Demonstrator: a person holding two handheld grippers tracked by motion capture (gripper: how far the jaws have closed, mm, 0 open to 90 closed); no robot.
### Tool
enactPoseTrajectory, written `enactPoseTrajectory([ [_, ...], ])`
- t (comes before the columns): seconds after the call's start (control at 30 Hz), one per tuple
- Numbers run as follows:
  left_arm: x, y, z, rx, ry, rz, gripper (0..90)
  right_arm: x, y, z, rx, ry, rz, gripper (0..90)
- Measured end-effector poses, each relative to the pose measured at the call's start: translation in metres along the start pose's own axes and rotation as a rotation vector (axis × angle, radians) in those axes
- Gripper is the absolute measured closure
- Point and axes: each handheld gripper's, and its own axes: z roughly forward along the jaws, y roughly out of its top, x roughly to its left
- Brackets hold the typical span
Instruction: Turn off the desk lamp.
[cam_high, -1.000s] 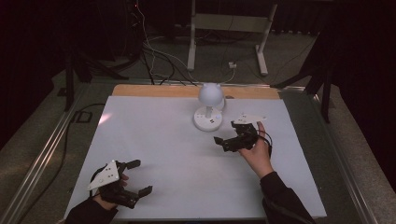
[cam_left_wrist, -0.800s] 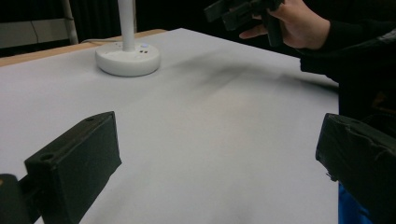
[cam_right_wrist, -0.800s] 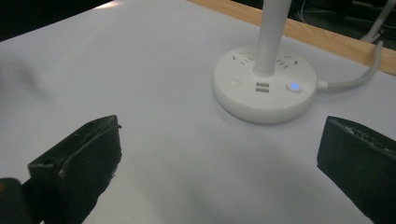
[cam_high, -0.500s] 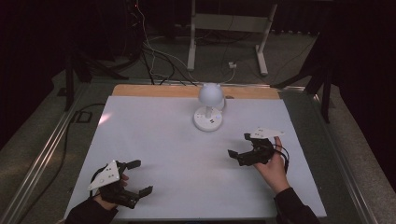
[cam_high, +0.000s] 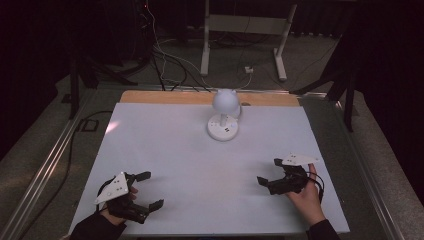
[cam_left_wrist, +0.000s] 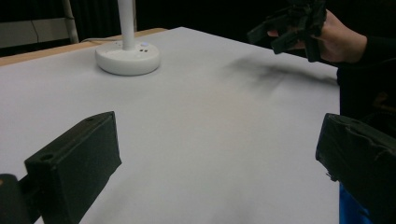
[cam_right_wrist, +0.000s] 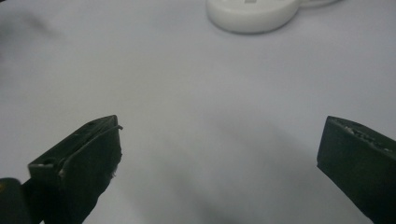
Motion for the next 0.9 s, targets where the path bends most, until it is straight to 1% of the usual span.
enactPoseTrajectory([
  [0.1, 0.000, 0.000, 0.000, 0.001, -0.002, 0.001, 0.5, 0.000, -0.010, -0.004, 0.009, 0.005, 0.011, 0.0],
  [0.13, 0.000, 0.000, 0.000, 0.001, -0.002, 0.002, 0.4, 0.000, -0.013, -0.006, 0.010, -0.001, 0.010, 0.0],
  [0.33, -0.001, 0.000, 0.000, 0.000, -0.002, 0.002, 0.5, 0.006, -0.028, -0.013, 0.042, -0.037, -0.024, 0.0],
  [0.4, 0.000, 0.000, 0.000, -0.001, -0.002, 0.002, 0.5, 0.007, -0.032, -0.016, 0.043, -0.040, -0.023, 0.0],
  [0.47, 0.000, 0.000, 0.000, -0.001, -0.002, 0.002, 0.5, 0.007, -0.036, -0.020, 0.049, -0.055, -0.029, 0.0],
  [0.57, 0.000, 0.000, 0.000, 0.000, -0.003, 0.001, 0.5, 0.005, -0.043, -0.024, 0.064, -0.058, -0.012, 0.0],
  [0.6, 0.000, 0.000, 0.000, 0.000, -0.003, 0.001, 0.5, 0.004, -0.044, -0.025, 0.067, -0.049, -0.001, 0.0],
  [0.63, -0.001, 0.000, 0.000, 0.000, -0.003, 0.001, 0.5, 0.004, -0.045, -0.026, 0.061, -0.049, 0.005, 0.0],
  [0.73, 0.000, 0.000, 0.000, -0.001, -0.002, 0.002, 0.4, 0.004, -0.044, -0.027, 0.038, -0.060, -0.006, 0.0],
  [0.77, 0.000, 0.000, 0.000, -0.002, -0.002, 0.001, 0.5, 0.004, -0.043, -0.026, 0.041, -0.067, -0.011, 0.0],
  [0.83, 0.000, 0.000, 0.000, -0.001, -0.001, 0.001, 0.5, 0.004, -0.043, -0.025, 0.039, -0.057, -0.011, 0.0],
  [0.9, 0.000, 0.000, 0.000, -0.001, -0.001, 0.000, 0.5, 0.004, -0.043, -0.024, 0.043, -0.058, -0.015, 0.0],
])
